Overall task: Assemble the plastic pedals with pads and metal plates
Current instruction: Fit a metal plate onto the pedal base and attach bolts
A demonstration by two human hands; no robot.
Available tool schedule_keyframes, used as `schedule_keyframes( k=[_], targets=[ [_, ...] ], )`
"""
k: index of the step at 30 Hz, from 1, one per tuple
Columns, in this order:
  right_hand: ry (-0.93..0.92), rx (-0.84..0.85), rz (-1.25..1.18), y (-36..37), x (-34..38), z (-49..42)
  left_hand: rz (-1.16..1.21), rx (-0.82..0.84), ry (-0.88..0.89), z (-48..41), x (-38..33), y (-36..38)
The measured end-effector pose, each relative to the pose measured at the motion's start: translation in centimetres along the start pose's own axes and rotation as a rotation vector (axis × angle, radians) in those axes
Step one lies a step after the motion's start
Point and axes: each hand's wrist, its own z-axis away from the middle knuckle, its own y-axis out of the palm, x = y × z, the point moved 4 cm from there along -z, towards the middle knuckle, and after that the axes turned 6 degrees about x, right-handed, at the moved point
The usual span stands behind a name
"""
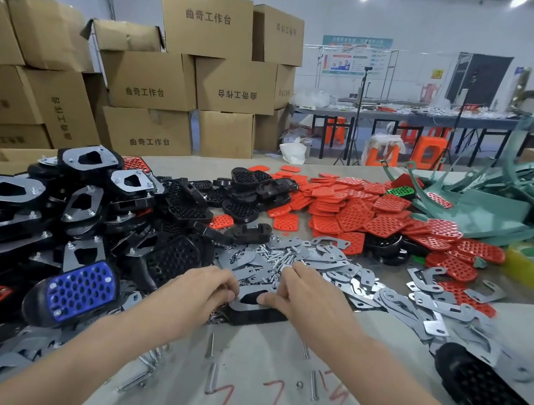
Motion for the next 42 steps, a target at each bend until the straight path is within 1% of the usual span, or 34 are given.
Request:
schedule_keyframes(
  k=[2,3,6,7,9,12,15,18,21,24,25,28,29,31,34,38,40,42],
  targets=[
    [0.05,-0.052,0.067,0.7,0.1,0.0,-0.037,0.019,0.013,0.0,-0.1,-0.2],
    [0.038,-0.065,0.025,1.0,0.0,0.1,-0.035,0.027,0.021,0.0,-0.2,-0.2],
    [-0.075,-0.009,-0.291,1.2,-0.8,0.7,0.11,-0.008,0.012,0.4,0.0,-0.2],
    [-0.113,0.02,-0.326,1.2,-1.2,1.0,0.166,-0.032,-0.015,0.5,0.1,-0.2],
    [-0.155,0.041,-0.293,1.0,-1.6,1.3,0.201,-0.072,-0.059,0.6,0.5,0.0],
    [-0.136,0.032,-0.256,0.5,-1.6,1.0,0.181,-0.095,-0.058,0.3,0.6,0.0],
    [-0.084,0.082,-0.245,0.2,-1.2,0.4,0.09,-0.06,0.032,0.2,0.1,0.0],
    [-0.054,0.108,-0.3,-0.1,-1.1,0.1,0.018,-0.057,0.109,0.2,-0.5,-0.2],
    [-0.014,0.095,-0.356,-0.2,-1.2,-0.1,0.081,-0.035,0.114,0.2,-0.6,-0.6],
    [0.023,0.064,-0.296,-0.1,-0.8,-0.6,0.09,0.037,0.155,0.4,-0.8,-0.5],
    [0.025,0.065,-0.275,0.0,-0.7,-0.7,0.115,0.031,0.163,0.6,-0.9,-0.6],
    [-0.014,0.1,-0.308,0.1,-0.5,-0.6,0.212,-0.078,0.113,0.9,-0.5,-0.8],
    [-0.03,0.104,-0.331,-0.1,-0.6,-0.5,0.19,-0.094,0.081,0.9,-0.4,-0.8],
    [-0.042,0.097,-0.344,-0.4,-0.8,-0.5,0.104,-0.071,-0.01,0.8,-0.1,-0.3],
    [-0.035,0.089,-0.285,-0.3,-0.8,-0.6,0.057,-0.053,-0.056,0.3,-0.2,-0.1],
    [-0.005,0.053,-0.193,0.5,-0.4,-0.7,-0.078,0.021,0.018,-0.1,-1.2,-0.7],
    [-0.016,0.039,-0.274,0.5,-0.7,-0.5,-0.132,0.065,0.078,-0.1,-1.3,-1.1],
    [-0.081,0.073,-0.321,0.3,-1.0,-0.3,-0.12,0.078,0.119,0.0,-1.2,-1.2]
  ],
)
